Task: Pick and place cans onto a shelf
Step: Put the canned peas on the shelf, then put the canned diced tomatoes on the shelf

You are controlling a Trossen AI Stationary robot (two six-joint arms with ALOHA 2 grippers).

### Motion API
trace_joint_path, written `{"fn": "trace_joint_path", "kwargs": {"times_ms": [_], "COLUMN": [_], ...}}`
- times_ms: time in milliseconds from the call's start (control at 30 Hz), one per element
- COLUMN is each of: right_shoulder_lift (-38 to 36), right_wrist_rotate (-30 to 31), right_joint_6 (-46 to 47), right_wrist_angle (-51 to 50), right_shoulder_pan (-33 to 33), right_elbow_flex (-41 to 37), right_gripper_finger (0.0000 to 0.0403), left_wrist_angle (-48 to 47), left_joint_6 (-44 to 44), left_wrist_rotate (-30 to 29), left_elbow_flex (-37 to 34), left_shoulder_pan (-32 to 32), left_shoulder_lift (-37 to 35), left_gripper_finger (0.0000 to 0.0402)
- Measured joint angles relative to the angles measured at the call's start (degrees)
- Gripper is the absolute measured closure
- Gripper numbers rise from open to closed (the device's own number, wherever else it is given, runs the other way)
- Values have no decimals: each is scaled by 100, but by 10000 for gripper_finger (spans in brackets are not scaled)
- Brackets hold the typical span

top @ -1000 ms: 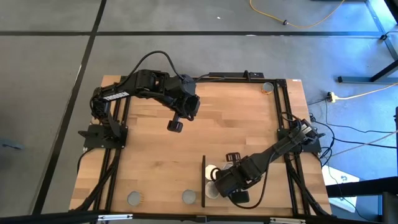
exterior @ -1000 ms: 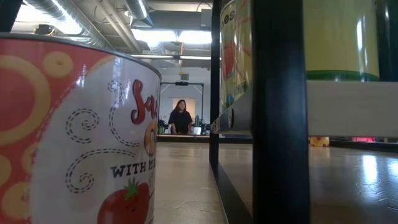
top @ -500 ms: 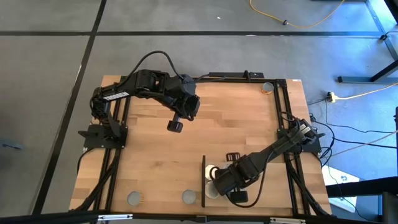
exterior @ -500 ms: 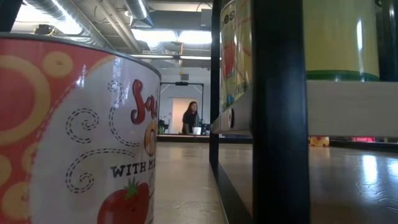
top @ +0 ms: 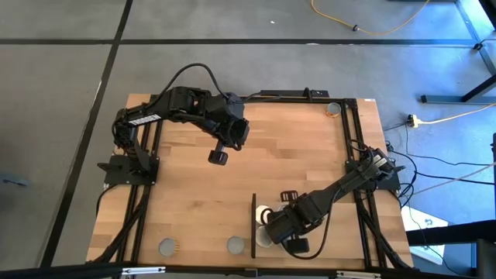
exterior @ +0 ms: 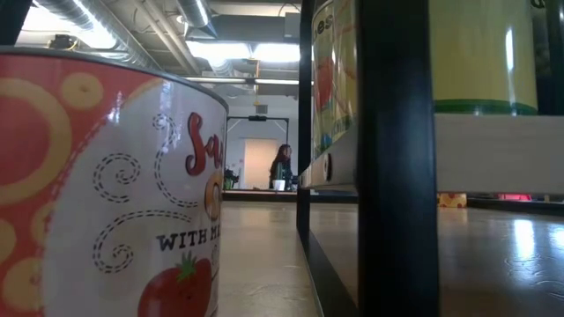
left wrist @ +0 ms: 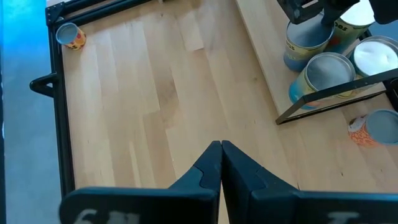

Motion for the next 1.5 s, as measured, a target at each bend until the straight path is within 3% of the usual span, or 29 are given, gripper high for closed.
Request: {"fn": "trace_joint_path", "kwargs": {"times_ms": [567, 867, 1067, 1233, 1500], "right_shoulder_lift": [0, -6, -46, -57, -219], "right_wrist_rotate": [-14, -461, -444, 37, 1248], "right_joint_6": [24, -6, -113, -116, -284], "right_wrist_angle": [2, -14, -510, -1251, -1214], "right_shoulder_pan": [0, 0, 0, 4, 4], "right_elbow_flex": [0, 0, 281, 1063, 2530], "right_gripper_finger": [376, 375, 375, 375, 375], "left_wrist_angle": [0, 0, -4, -104, -591], "left_joint_6": [2, 4, 17, 142, 135], "left_wrist_rotate": [0, 0, -1, -2, 286], "left_elbow_flex": [0, 0, 0, 0, -2], "left_shoulder_pan": [0, 0, 1, 2, 2], "left_shoulder_lift": [0, 0, 0, 0, -45], "left_gripper_finger": [401, 401, 401, 401, 401]}}
